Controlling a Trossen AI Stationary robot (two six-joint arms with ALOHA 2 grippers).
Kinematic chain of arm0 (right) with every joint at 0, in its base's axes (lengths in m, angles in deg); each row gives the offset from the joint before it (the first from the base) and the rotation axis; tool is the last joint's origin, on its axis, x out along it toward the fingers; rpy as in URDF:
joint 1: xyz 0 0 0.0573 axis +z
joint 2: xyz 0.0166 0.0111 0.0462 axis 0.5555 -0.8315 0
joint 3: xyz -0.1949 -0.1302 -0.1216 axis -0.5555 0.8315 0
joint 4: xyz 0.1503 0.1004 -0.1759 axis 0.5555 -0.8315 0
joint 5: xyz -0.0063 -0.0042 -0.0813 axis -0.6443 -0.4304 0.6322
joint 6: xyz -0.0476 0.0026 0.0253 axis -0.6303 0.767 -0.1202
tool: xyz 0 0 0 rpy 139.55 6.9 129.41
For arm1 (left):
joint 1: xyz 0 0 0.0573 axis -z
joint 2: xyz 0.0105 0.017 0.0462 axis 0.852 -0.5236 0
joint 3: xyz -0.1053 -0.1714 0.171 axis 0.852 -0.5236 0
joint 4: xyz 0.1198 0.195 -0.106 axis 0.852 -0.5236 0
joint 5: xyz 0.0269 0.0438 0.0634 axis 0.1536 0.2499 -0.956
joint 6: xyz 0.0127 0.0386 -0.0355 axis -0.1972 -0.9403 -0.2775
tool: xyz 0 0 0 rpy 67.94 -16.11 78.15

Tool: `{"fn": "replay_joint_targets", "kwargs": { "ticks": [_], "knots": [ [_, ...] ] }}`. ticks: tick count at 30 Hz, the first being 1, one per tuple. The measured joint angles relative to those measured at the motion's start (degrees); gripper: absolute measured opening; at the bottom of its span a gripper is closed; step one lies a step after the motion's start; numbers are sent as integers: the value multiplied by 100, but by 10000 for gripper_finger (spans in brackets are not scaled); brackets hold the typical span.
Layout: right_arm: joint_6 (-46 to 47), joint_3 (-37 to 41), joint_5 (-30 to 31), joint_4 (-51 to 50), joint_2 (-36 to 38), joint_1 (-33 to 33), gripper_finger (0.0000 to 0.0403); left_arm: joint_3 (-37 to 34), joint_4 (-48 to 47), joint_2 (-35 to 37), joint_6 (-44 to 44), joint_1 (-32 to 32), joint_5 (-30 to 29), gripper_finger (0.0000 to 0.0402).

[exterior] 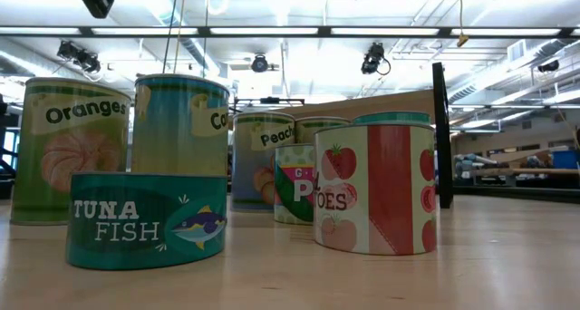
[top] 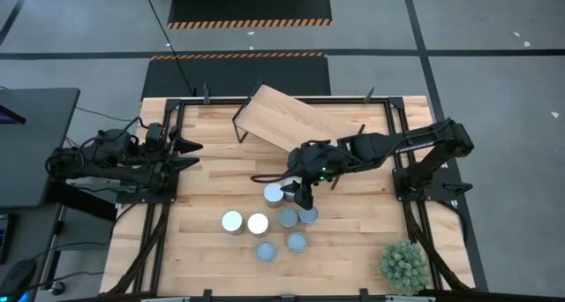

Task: Pick and place cans onto a shelf
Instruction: Put the top canned peas on the shelf

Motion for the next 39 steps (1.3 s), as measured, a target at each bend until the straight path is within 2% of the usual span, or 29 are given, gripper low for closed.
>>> {"fn": "replay_joint_targets", "kwargs": {
  "ticks": [9,26,33,39],
  "knots": [
    [-249,-827,-22,-859,-405,188,216,0,4,0,-3,-2,-25,247],
    [-192,-838,16,-1094,-397,428,216,0,-2,0,0,-2,-175,247],
    [-491,-835,395,-1591,-579,687,216,0,-232,0,-2,-2,-175,247],
    [-413,-835,58,-1879,-899,760,227,-2,-299,-8,0,-2,-175,247]
  ]
}}
